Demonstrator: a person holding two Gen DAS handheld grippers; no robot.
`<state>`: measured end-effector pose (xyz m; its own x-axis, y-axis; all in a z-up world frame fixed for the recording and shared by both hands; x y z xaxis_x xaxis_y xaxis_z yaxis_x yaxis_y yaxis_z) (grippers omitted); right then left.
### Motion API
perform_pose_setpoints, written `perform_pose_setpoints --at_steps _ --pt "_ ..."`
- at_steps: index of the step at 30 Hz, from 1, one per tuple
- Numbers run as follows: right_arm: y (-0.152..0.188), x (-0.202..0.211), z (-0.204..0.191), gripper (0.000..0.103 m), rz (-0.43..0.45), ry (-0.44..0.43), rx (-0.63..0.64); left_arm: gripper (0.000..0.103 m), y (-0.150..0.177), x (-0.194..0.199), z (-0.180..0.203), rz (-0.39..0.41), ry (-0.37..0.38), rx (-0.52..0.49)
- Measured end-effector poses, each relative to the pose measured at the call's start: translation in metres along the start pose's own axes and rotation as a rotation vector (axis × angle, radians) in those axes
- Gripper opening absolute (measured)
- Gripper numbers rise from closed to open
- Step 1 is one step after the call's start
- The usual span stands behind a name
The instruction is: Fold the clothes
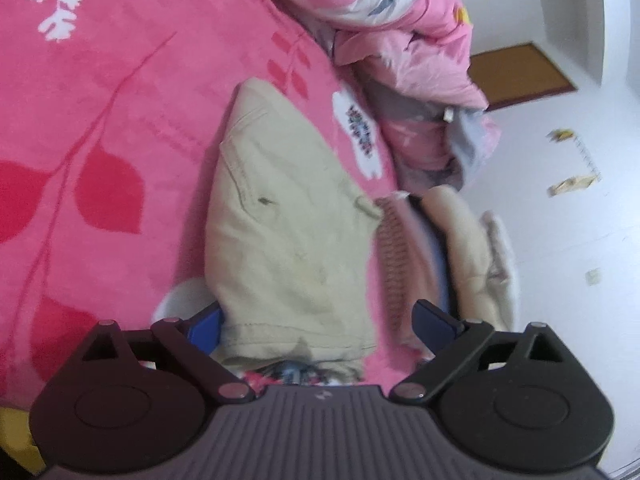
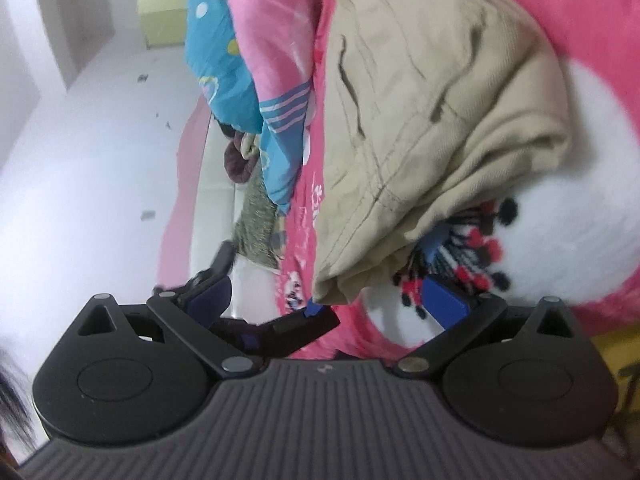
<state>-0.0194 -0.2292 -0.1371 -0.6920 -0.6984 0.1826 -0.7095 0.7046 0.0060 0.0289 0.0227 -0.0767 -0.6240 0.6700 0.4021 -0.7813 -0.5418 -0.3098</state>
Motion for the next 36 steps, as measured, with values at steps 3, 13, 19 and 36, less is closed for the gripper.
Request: perform_pose_setpoints --at_steps 3,13,19,36 --pt "0.000 -0.009 0.010 0.102 0.026 -0.039 -0.143 0.098 -0.003 0.003 0.000 0.007 0.031 0.033" --pt "0.008 -0.039 0.014 0.102 0.038 -0.049 -0.293 0.100 -0.011 0.005 0.014 0.015 0.122 0.049" --pt "-0.001 -0.035 0.011 0.098 0.095 -0.145 -0.348 0.101 -0.009 0.006 0.020 0.017 0.122 -0.002" --pt "-0.007 -0.033 0.015 0.084 0.099 -0.221 -0.355 0.101 -0.031 0.004 0.001 -0.029 0.208 0.106"
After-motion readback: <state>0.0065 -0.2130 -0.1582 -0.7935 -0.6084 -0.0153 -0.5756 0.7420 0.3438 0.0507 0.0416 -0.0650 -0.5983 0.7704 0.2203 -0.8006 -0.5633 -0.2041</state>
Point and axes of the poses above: each gripper's, at about its wrist camera, not at the fingertips, and x roughly against the way its jaws point, z to its right, y to its underside, the point moved 4 cm from there along -x, roughly the way its jaws point, and after that the axes turned 11 degrees about z, right-handed, at the moved point
